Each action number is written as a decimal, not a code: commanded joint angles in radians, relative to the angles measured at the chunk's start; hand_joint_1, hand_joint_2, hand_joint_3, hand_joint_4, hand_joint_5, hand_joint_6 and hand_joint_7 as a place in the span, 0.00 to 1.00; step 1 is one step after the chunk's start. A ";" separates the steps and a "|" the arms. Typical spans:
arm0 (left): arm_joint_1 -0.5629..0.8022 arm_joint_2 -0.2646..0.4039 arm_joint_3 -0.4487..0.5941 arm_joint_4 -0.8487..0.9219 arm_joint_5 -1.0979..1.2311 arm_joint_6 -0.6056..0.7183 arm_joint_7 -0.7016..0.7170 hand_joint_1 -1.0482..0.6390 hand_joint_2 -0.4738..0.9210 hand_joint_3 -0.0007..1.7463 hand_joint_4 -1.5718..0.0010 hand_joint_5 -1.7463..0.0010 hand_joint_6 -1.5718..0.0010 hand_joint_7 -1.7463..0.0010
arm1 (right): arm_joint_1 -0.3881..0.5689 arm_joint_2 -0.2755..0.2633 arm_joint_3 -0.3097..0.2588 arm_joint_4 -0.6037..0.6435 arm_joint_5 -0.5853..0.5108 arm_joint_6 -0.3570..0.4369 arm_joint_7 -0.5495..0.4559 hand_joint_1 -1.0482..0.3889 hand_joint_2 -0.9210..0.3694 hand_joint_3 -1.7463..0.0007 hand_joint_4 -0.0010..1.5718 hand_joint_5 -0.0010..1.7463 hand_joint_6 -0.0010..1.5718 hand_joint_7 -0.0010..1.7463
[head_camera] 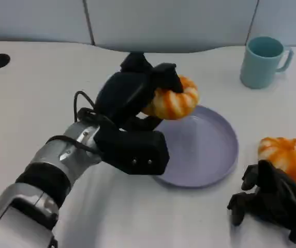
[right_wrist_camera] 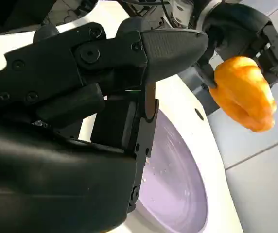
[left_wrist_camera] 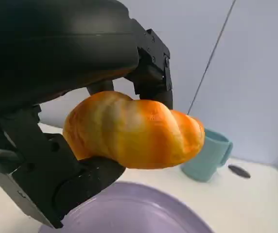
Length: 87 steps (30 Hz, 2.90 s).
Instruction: Grasp the bread from the table and place it into the plate.
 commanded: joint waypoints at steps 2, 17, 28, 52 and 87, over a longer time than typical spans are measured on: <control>-0.050 -0.051 -0.057 0.064 0.039 -0.029 -0.037 0.40 0.68 0.81 0.31 0.00 0.45 0.00 | 0.029 0.002 0.002 -0.009 0.000 0.001 0.000 0.38 0.00 0.81 1.00 0.40 1.00 0.25; -0.054 -0.085 -0.113 0.148 0.078 0.046 -0.096 0.39 0.71 0.84 0.27 0.00 0.45 0.00 | 0.040 0.012 0.004 -0.035 0.004 0.024 -0.005 0.38 0.00 0.83 1.00 0.39 1.00 0.24; -0.056 -0.093 -0.094 0.160 0.036 0.077 -0.195 0.38 0.70 0.87 0.35 0.00 0.50 0.00 | 0.048 0.016 0.003 -0.054 0.006 0.038 -0.014 0.37 0.00 0.84 1.00 0.38 1.00 0.25; -0.075 -0.067 -0.078 0.110 0.006 0.160 -0.456 0.04 1.00 0.20 1.00 1.00 1.00 0.98 | 0.033 0.004 0.010 -0.021 -0.011 0.007 0.005 0.36 0.00 0.83 1.00 0.38 1.00 0.25; 0.038 0.128 0.091 -0.297 -0.210 0.325 -0.807 0.00 1.00 0.24 1.00 1.00 1.00 1.00 | -0.019 -0.018 0.001 0.070 -0.018 -0.031 0.002 0.36 0.00 0.83 1.00 0.42 1.00 0.27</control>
